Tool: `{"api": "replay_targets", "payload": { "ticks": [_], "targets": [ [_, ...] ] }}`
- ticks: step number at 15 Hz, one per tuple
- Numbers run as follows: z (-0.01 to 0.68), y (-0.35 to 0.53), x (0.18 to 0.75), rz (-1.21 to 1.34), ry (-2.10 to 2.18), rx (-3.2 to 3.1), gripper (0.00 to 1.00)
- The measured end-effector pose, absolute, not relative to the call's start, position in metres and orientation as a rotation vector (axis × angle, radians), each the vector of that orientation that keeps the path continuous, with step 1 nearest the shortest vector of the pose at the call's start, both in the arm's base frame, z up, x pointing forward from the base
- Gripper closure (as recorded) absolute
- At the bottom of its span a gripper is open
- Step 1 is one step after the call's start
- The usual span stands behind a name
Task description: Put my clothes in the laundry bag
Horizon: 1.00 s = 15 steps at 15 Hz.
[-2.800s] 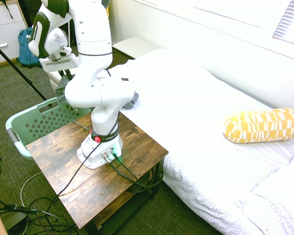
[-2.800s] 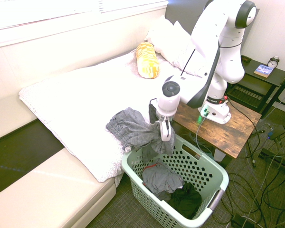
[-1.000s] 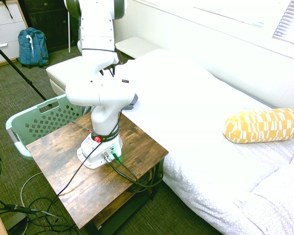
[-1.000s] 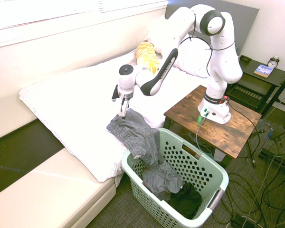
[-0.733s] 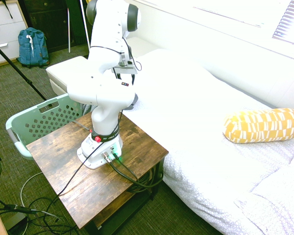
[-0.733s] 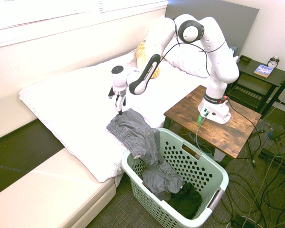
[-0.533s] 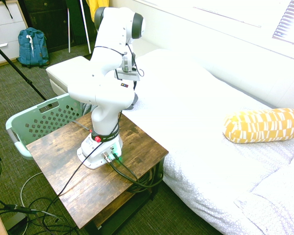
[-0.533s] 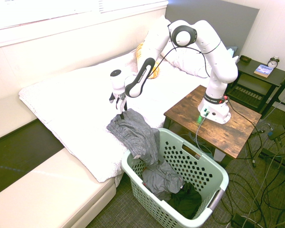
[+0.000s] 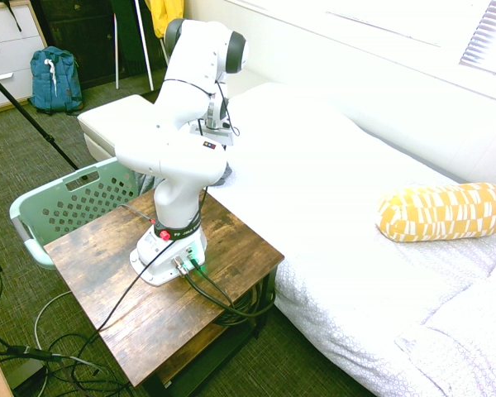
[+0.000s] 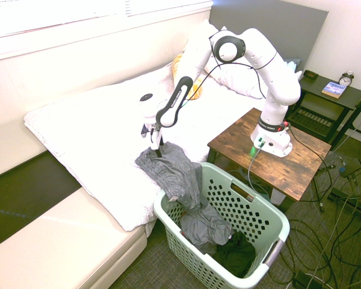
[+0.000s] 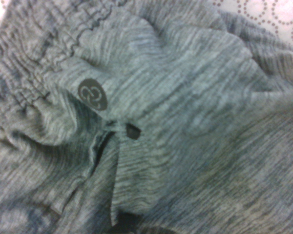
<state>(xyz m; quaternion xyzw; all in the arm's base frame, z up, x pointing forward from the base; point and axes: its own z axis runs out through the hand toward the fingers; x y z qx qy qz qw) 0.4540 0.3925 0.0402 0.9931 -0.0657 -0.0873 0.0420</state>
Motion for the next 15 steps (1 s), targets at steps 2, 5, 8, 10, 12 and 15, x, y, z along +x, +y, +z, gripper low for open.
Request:
{"api": "replay_targets", "payload": {
  "ticks": [2, 5, 8, 10, 12, 15],
  "targets": [
    [0.0326, 0.3960, 0.4472, -0.234, -0.176, 3.045, 1.00],
    [0.0319, 0.3985, 0.4442, -0.222, -0.171, 3.048, 1.00],
    [0.0344, 0.3988, 0.4451, -0.224, -0.181, 3.055, 1.00],
    [0.0365, 0.3992, 0.4455, -0.223, -0.183, 3.058, 1.00],
    [0.0379, 0.4000, 0.4458, -0.225, -0.190, 3.061, 1.00],
    [0.0403, 0.4009, 0.4465, -0.228, -0.189, 3.068, 1.00]
  ]
}}
